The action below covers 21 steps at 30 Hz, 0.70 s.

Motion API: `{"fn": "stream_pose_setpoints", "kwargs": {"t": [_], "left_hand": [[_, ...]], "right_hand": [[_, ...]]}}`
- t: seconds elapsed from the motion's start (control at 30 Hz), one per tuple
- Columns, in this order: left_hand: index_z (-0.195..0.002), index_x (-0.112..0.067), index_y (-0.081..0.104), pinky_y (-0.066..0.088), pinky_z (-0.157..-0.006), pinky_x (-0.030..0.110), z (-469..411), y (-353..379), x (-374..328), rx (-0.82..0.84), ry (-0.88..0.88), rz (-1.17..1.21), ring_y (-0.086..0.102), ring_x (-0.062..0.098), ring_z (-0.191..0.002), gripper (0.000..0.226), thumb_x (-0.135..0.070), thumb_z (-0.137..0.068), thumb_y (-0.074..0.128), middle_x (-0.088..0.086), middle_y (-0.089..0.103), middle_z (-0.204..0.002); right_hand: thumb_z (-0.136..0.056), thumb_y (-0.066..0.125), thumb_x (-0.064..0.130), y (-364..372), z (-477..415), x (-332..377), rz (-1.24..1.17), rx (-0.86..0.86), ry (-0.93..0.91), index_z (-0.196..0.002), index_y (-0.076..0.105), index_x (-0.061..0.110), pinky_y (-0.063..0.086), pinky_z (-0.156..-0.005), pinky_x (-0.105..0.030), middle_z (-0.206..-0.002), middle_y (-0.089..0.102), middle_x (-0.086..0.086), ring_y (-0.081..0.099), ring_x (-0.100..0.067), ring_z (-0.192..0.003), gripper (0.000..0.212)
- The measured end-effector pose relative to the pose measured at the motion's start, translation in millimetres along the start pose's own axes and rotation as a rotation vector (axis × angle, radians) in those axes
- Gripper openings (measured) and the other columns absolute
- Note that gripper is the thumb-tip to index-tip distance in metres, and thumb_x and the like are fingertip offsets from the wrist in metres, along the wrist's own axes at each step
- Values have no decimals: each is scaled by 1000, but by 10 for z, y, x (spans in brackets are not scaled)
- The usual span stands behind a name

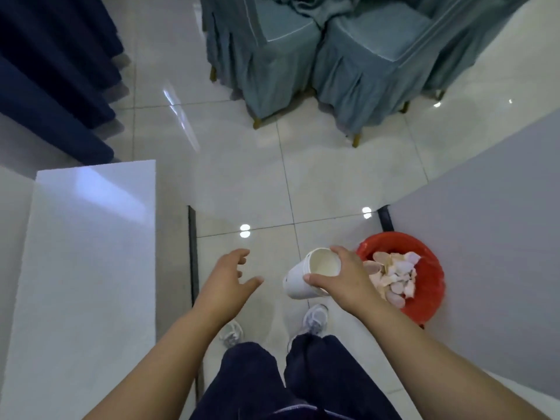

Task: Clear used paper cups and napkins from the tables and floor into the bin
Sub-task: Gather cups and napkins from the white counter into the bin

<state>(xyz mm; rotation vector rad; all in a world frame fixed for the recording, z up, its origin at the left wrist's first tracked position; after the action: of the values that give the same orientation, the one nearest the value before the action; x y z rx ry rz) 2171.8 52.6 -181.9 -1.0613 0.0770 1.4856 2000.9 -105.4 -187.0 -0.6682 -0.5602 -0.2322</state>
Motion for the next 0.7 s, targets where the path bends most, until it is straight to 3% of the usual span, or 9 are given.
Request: {"fn": "stream_pose_setpoints", "kwargs": {"t": [0.2, 0.37, 0.53, 0.7], "left_hand": [[-138, -25, 39, 45, -87, 25, -176, 918, -788, 111, 25, -104, 53, 12, -109, 58, -33, -86, 65, -4, 49, -132], [-136, -24, 41, 47, -86, 26, -338, 1505, -1309, 204, 85, -224, 55, 12, -105, 57, -34, -86, 66, -4, 51, -129], [-135, -24, 43, 48, -84, 26, -458, 1799, -1738, 247, 160, -325, 55, 11, -103, 55, -33, -85, 66, -5, 52, -127], [-134, -23, 44, 50, -86, 30, -497, 1951, -1960, 320, 215, -394, 57, 15, -104, 54, -33, -85, 66, -4, 54, -126]], "right_hand": [[-56, 78, 51, -867, -91, -1201, -54, -111, 164, -128, 44, 26, 50, -84, -38, -124, 45, -4, 52, -20, -101, 84], [-63, 82, 42, -1528, -144, -1898, -89, -233, 291, -135, 41, 23, 45, -78, -33, -130, 41, -6, 52, -25, -106, 85], [-63, 85, 39, -1911, -115, -2367, -190, -294, 439, -149, 18, 20, 42, -95, -36, -145, 23, -12, 40, -30, -126, 110], [-74, 76, 35, -1966, -8, -2580, -302, -374, 505, -139, 37, 12, 41, -84, -33, -136, 39, -14, 50, -31, -115, 79]]}}
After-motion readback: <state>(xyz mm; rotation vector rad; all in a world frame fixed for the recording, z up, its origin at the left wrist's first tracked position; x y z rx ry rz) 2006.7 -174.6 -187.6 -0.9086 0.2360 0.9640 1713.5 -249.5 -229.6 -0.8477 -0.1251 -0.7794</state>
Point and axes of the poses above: each hand's wrist, its own z-axis away from the middle knuckle, its own y-axis out of the palm, x = y × z, the point moved 9 cm from there along -z, towards the middle knuckle
